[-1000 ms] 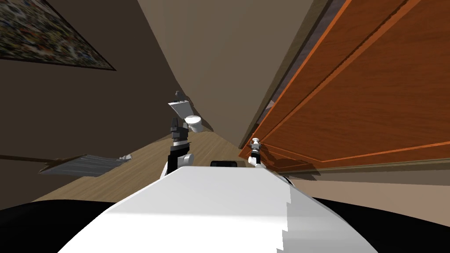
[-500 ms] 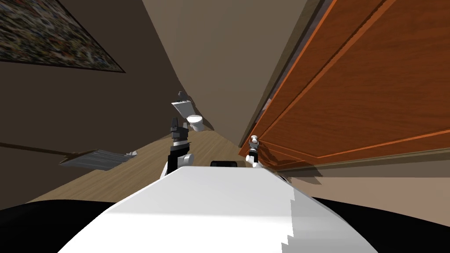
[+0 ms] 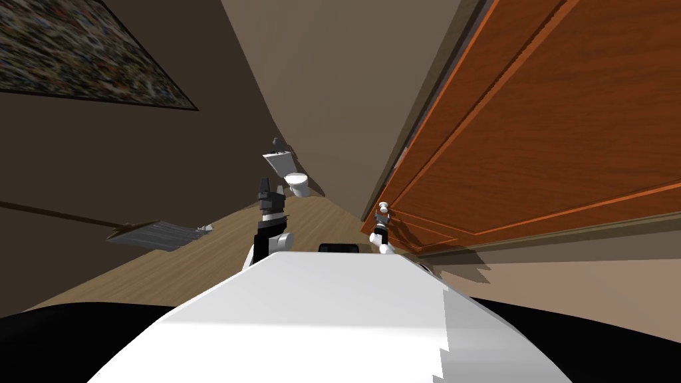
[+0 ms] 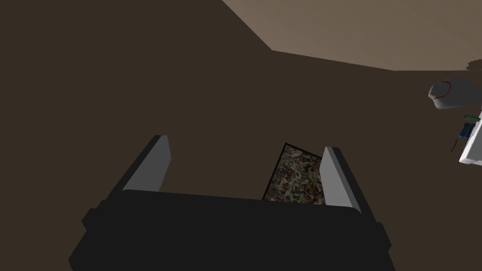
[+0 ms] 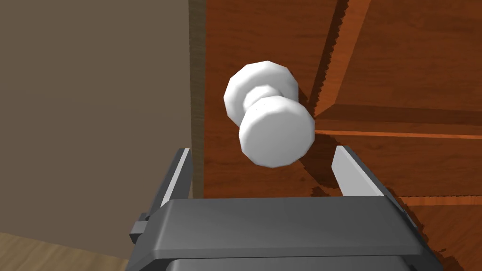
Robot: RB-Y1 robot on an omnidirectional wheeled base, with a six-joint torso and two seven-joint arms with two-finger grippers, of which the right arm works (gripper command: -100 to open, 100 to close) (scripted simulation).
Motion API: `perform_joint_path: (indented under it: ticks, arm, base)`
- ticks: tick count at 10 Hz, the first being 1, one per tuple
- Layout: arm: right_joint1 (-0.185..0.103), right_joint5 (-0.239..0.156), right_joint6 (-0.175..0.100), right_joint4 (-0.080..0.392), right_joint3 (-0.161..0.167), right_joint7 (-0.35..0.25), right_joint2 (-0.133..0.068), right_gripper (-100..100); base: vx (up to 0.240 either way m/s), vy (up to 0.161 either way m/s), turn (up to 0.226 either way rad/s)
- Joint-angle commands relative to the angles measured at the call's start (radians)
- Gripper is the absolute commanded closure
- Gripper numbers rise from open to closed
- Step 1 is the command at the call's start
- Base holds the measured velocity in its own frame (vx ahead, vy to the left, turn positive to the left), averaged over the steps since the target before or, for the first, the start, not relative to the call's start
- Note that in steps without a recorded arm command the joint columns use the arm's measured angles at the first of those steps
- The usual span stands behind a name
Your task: Pull the door open
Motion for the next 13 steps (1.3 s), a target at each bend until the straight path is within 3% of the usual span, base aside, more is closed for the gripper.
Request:
perform_joint_path:
  ticks: [1,3,4,5,7,8,9,11,12,13]
  arm:
    - [-0.008,-0.009,-0.003,0.005,0.000,-0.028,0.009,-100]
    - [-0.014,-0.020,-0.001,0.001,0.000,-0.061,0.020,-100]
    - [-0.009,-0.017,0.002,-0.006,0.000,-0.050,0.018,-100]
    - [0.005,-0.022,0.002,-0.002,-0.004,-0.084,-0.014,-100]
    - [0.017,-0.026,0.003,0.001,-0.007,-0.110,-0.040,-100]
    - [0.017,-0.026,0.003,0.008,-0.007,-0.110,-0.040,-100]
    - [0.030,-0.030,0.003,0.005,-0.011,-0.140,-0.071,-100]
    - [0.039,-0.030,0.016,-0.018,-0.012,-0.127,-0.064,-100]
    - [0.039,-0.030,0.016,-0.018,-0.012,-0.127,-0.064,100]
    - [0.039,-0.030,0.016,-0.018,-0.012,-0.127,-0.064,100]
  base:
    - [-0.072,-0.013,0.018]
    - [-0.103,-0.017,0.023]
    - [-0.040,-0.008,0.001]
    - [0.099,-0.006,0.131]
    - [0.140,-0.025,0.088]
    - [0.115,-0.012,0.031]
    - [0.138,-0.003,0.110]
    - [0.082,-0.008,0.033]
    - [-0.003,-0.007,-0.036]
    - [-0.018,-0.010,-0.004]
